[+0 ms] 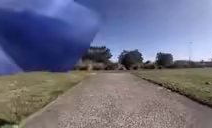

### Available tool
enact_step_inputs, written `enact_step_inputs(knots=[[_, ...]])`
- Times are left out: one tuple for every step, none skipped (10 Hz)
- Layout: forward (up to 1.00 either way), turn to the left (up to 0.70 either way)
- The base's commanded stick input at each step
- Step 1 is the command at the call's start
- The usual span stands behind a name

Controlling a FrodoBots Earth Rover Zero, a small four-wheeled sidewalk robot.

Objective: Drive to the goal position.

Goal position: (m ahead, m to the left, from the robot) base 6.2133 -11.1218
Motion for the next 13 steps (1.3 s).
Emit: enact_step_inputs(knots=[[1.0,0.0],[1.0,0.0],[1.0,0.0],[1.0,0.0],[1.0,0.0],[1.0,0.0],[1.0,0.0],[1.0,0.0],[1.0,0.0],[1.0,0.0],[1.0,-0.02],[1.0,-0.2],[1.0,-0.38]])
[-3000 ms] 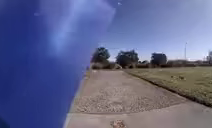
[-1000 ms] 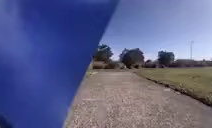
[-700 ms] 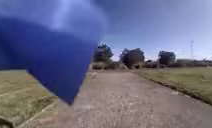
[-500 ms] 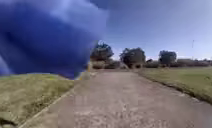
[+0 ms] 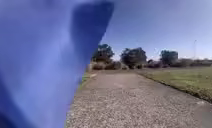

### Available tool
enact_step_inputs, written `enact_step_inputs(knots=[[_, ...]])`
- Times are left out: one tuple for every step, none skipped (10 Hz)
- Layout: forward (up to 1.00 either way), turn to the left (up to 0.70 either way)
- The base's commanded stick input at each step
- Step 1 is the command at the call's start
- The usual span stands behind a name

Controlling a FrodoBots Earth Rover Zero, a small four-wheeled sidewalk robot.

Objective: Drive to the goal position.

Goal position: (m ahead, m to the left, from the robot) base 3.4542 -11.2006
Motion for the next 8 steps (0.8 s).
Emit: enact_step_inputs(knots=[[1.0,-0.23],[1.0,-0.05],[1.0,0.0],[1.0,0.0],[1.0,0.0],[1.0,0.0],[1.0,0.0],[1.0,0.0]])
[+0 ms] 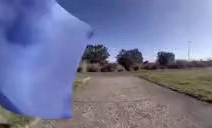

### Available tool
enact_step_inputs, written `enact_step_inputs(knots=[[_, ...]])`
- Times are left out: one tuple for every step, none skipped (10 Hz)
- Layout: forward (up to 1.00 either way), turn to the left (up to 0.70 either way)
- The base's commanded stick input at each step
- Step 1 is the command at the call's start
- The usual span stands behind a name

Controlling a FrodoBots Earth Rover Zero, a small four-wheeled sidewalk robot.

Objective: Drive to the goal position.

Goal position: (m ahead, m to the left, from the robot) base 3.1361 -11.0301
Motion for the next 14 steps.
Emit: enact_step_inputs(knots=[[1.0,0.0],[1.0,0.0],[1.0,0.0],[1.0,0.0],[1.0,0.0],[1.0,0.0],[1.0,0.0],[1.0,0.0],[1.0,0.0],[1.0,0.0],[1.0,0.0],[1.0,0.0],[1.0,0.0],[1.0,0.0]])
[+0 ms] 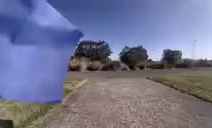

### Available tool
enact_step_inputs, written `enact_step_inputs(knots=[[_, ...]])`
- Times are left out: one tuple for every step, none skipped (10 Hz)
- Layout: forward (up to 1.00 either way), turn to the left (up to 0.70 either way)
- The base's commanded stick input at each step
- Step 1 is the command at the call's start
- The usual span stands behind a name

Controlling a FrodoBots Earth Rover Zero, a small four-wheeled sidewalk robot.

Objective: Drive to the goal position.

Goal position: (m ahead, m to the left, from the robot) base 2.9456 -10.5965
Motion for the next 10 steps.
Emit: enact_step_inputs(knots=[[1.0,0.0],[1.0,0.0],[1.0,-0.4],[1.0,-0.4],[1.0,-0.25],[1.0,-0.07],[1.0,0.0],[1.0,0.0],[1.0,0.0],[1.0,0.0]])
